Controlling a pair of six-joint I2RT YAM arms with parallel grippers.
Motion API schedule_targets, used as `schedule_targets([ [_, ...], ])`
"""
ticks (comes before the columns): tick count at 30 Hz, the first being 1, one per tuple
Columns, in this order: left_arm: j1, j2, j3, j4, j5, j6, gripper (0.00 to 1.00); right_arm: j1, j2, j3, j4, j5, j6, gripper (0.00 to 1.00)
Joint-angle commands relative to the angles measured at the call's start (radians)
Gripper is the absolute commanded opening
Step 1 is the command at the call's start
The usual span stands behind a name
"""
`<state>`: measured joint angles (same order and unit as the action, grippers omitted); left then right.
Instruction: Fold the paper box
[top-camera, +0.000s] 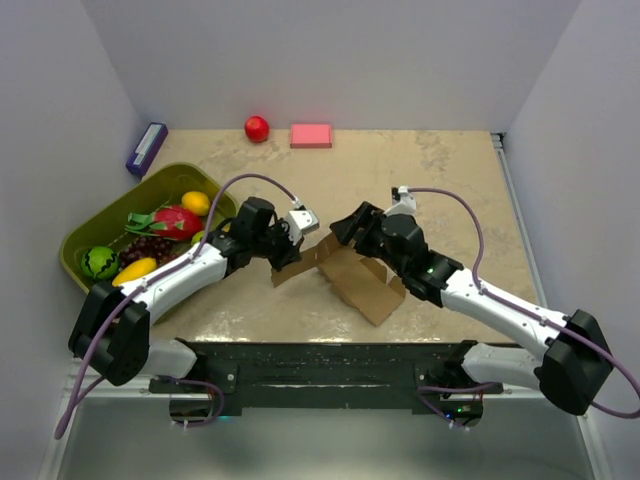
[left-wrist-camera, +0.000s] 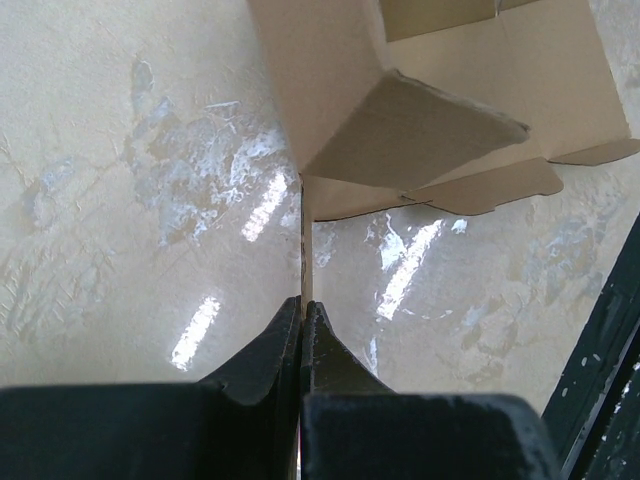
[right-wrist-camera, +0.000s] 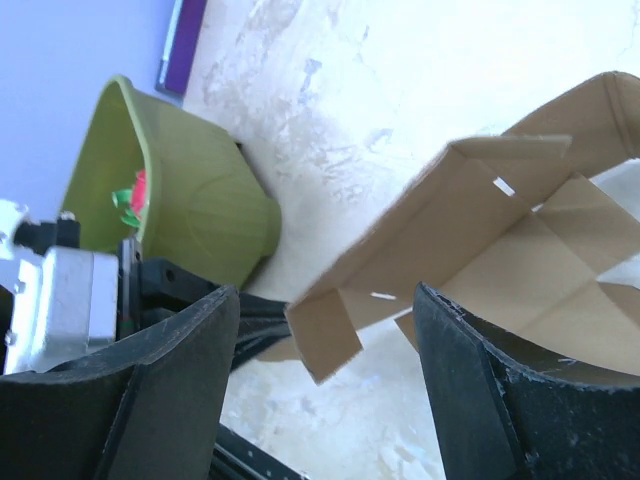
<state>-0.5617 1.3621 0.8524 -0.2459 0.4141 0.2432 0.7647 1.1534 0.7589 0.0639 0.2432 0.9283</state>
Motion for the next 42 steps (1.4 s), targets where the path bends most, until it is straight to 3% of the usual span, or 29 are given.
schedule_targets([
  [1, -0.01, -0.02, -0.012, 0.01, -0.001, 0.031, 0.0, -0.015, 0.038, 0.017, 0.085, 0.005, 0.046, 0.73],
  [7, -0.014, -0.02, -0.013, 0.008, 0.0, 0.034, 0.0, -0.033, 0.127, 0.008, 0.148, -0.007, 0.052, 0.71],
  [10, -0.014, -0.018, -0.012, 0.01, -0.005, 0.034, 0.0, -0.033, 0.152, 0.003, 0.163, -0.016, 0.049, 0.65],
  [18, -0.015, -0.008, -0.003, 0.013, -0.009, 0.008, 0.0, -0.034, 0.161, -0.058, 0.197, -0.012, 0.069, 0.26],
  [23, -0.014, 0.002, 0.007, 0.019, 0.012, -0.015, 0.02, -0.033, 0.18, -0.093, 0.231, -0.004, 0.09, 0.16],
  [28, -0.014, 0.002, 0.017, 0.02, 0.032, -0.03, 0.21, -0.034, 0.186, -0.109, 0.238, 0.024, 0.101, 0.08],
  [32, -0.006, -0.015, 0.022, 0.034, 0.069, -0.053, 0.54, -0.033, 0.186, -0.112, 0.229, 0.057, 0.104, 0.03],
  [35, 0.02, -0.049, 0.019, 0.066, 0.121, -0.079, 0.66, -0.034, 0.183, -0.115, 0.221, 0.074, 0.107, 0.0],
  [42, 0.039, -0.13, -0.022, 0.115, 0.013, -0.107, 0.71, -0.034, 0.172, -0.118, 0.226, 0.099, 0.135, 0.0],
])
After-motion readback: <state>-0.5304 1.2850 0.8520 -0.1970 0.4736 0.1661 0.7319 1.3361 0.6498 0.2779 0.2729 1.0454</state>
